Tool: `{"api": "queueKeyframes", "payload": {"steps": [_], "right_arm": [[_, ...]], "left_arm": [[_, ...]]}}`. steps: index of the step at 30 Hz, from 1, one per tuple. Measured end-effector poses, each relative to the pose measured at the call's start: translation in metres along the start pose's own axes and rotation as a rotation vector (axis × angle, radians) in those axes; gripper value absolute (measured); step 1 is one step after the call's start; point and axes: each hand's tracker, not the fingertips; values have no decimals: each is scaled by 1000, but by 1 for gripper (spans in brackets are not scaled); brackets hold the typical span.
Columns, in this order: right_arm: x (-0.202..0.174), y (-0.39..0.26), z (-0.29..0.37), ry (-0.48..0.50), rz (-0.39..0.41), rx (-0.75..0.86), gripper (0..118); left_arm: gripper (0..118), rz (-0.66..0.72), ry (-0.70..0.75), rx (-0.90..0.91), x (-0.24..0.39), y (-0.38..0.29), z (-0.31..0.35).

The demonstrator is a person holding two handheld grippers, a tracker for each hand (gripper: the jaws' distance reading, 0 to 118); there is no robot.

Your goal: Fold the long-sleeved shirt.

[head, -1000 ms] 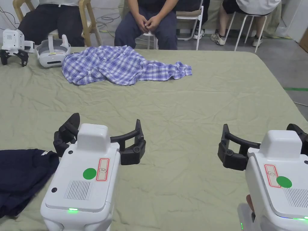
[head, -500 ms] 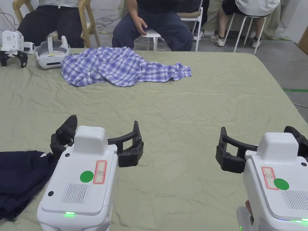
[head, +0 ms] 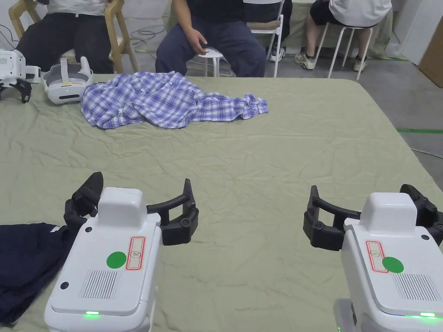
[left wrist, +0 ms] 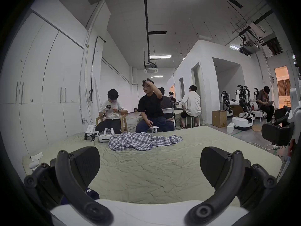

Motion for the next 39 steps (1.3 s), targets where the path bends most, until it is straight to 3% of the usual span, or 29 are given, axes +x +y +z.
{"api": "queueKeyframes", "payload": {"steps": [39], "right_arm": [[-2, 2, 0, 7, -5, 6, 118]], "left_arm": [[111, -9, -3, 12, -2, 4, -1]]}}
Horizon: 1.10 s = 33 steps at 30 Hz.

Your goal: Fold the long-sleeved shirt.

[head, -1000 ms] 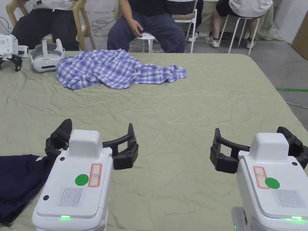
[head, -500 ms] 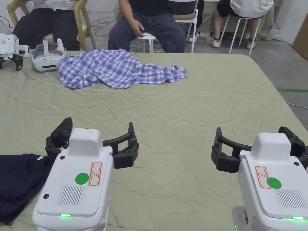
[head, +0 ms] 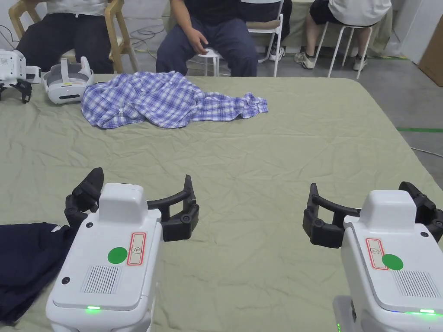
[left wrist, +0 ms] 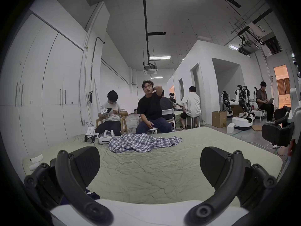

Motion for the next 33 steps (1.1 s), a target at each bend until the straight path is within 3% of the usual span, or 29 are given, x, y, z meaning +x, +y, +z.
{"api": "queueKeyframes", "payload": {"steps": [33], "right_arm": [[2, -5, -5, 4, -3, -14, 118]], "left_arm": [[111, -12, -5, 2, 3, -1, -4]]}}
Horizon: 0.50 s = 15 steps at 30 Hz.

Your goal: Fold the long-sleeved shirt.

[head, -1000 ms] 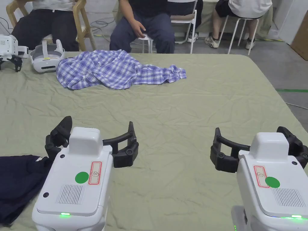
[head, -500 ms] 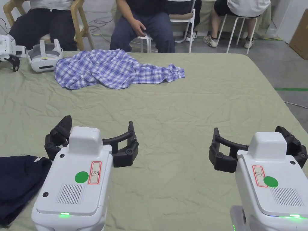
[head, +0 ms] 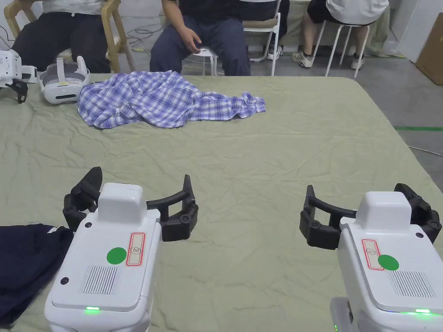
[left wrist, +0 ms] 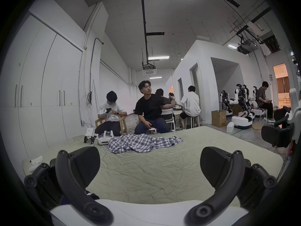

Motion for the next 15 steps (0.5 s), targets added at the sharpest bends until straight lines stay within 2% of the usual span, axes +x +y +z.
{"api": "queueKeyframes", "payload": {"steps": [2, 4, 6, 8, 11, 15], "right_arm": [[1, 3, -2, -17, -9, -13, 118], [6, 9, -13, 13, -74, -116, 118], [7, 13, -20, -13, -155, -193, 118], [10, 20, -21, -11, -185, -293, 118], [13, 22, -17, -8, -270, -324, 118], [13, 20, -10, 25, -295, -335, 118]], "left_arm": [[111, 0, -2, 1, 0, 0, 0], [111, -2, -4, 2, 0, 1, 0], [111, -7, -4, 2, -1, 3, 0], [111, -7, 2, 8, -2, 3, 1], [111, -5, 6, 4, -4, 3, 0], [111, -5, 8, -3, -5, 2, 0]]}}
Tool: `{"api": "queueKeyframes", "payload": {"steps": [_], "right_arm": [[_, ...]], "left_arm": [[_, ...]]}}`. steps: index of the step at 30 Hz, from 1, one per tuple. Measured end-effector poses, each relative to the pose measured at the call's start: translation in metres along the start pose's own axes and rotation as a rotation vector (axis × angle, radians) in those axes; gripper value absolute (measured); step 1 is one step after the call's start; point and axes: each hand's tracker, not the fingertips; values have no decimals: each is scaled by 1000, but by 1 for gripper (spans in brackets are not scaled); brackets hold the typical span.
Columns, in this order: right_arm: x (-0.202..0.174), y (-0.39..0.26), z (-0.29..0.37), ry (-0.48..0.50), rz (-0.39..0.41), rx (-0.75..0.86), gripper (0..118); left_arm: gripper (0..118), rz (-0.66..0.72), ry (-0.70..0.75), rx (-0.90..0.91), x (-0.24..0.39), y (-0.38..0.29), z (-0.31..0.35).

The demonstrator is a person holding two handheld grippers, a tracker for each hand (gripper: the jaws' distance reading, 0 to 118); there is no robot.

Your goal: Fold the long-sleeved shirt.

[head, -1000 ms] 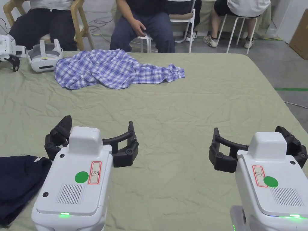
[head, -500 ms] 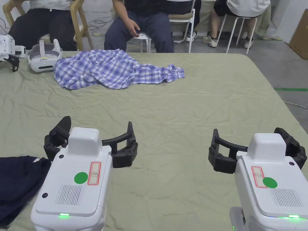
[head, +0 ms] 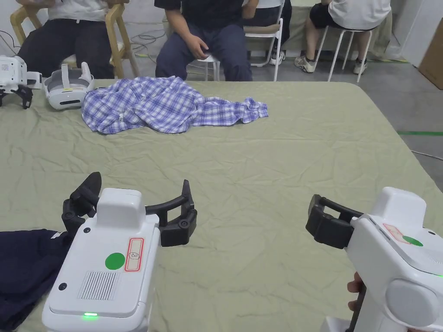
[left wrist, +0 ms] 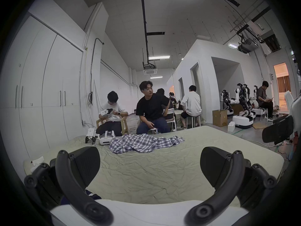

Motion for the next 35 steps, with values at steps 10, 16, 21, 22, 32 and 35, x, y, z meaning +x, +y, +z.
{"api": "queueKeyframes", "payload": {"steps": [10, 16, 21, 22, 32, 35], "right_arm": [[-13, -6, 0, -111, 91, -8, 118], [-6, -4, -1, -33, 53, -53, 118], [-10, -8, 2, -66, 138, 3, 118], [-10, -8, 1, -62, 135, -3, 118], [-14, -4, -4, -56, 137, -43, 118], [-12, -8, 0, -15, 133, 3, 118]], "left_arm": [[111, 6, 5, -5, -1, -1, 2], [111, 11, 11, -11, -3, -2, 3], [111, 3, 11, -15, -2, -3, 3], [111, 3, 11, -15, -2, -3, 3], [111, 5, 10, -16, -2, -2, 3], [111, 6, 12, -14, -1, -3, 3]]}}
